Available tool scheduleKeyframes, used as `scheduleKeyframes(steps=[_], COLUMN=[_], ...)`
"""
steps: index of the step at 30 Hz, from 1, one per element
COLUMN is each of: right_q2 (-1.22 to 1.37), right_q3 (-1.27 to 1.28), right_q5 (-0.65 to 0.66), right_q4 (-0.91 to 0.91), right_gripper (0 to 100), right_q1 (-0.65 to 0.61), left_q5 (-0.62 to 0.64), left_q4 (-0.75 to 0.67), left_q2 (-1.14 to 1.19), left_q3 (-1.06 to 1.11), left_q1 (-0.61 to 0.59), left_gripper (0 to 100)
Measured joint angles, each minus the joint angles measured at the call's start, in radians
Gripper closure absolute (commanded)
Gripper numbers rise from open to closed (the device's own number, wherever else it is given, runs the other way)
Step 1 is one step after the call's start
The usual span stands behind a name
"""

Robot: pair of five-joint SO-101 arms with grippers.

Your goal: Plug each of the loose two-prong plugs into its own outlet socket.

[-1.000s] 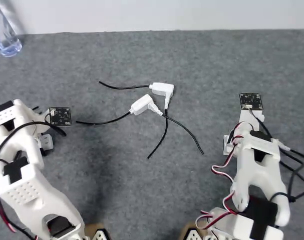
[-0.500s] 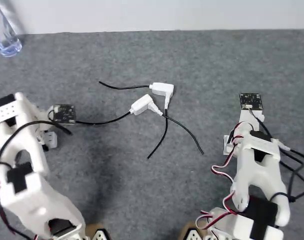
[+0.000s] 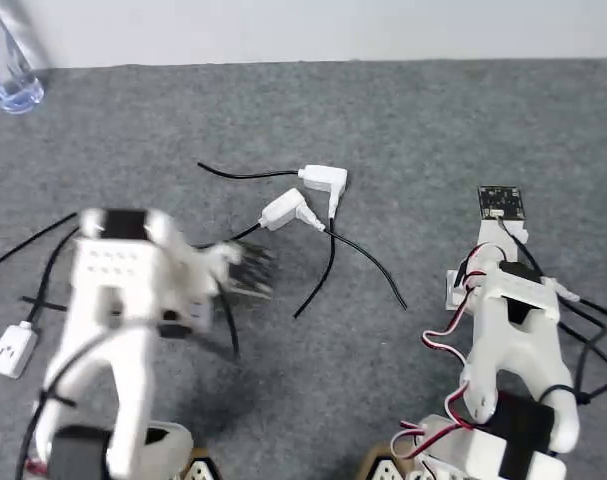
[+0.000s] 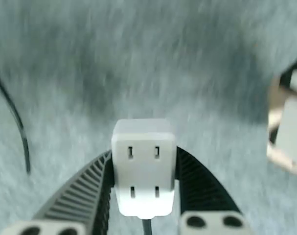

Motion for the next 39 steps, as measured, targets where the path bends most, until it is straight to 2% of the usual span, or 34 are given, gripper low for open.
scheduleKeyframes(steps=[8, 13, 22, 27, 29, 35, 39], right_q2=[0.000, 0.000, 0.000, 0.000, 0.000, 0.000, 0.000], right_q3=[0.000, 0.000, 0.000, 0.000, 0.000, 0.000, 0.000], right_q5=[0.000, 0.000, 0.000, 0.000, 0.000, 0.000, 0.000], right_q4=[0.000, 0.000, 0.000, 0.000, 0.000, 0.000, 0.000], right_gripper=[95.2, 95.2, 95.2, 95.2, 95.1, 95.0, 95.0], right_q1=[-0.002, -0.003, -0.003, -0.003, -0.003, -0.003, -0.003], left_q5=[0.477, 0.617, 0.643, 0.643, 0.654, 0.769, 0.772], left_q4=[-0.391, -0.463, -0.620, -0.660, -0.660, -0.661, -0.661], left_q2=[-0.247, -0.229, -0.094, 0.014, 0.044, 0.057, 0.058], left_q3=[0.327, 0.411, 0.456, 0.456, 0.456, 0.456, 0.456], left_q1=[0.463, 0.631, 0.674, 0.674, 0.674, 0.674, 0.674], left_gripper=[99, 99, 99, 98, 94, 68, 67])
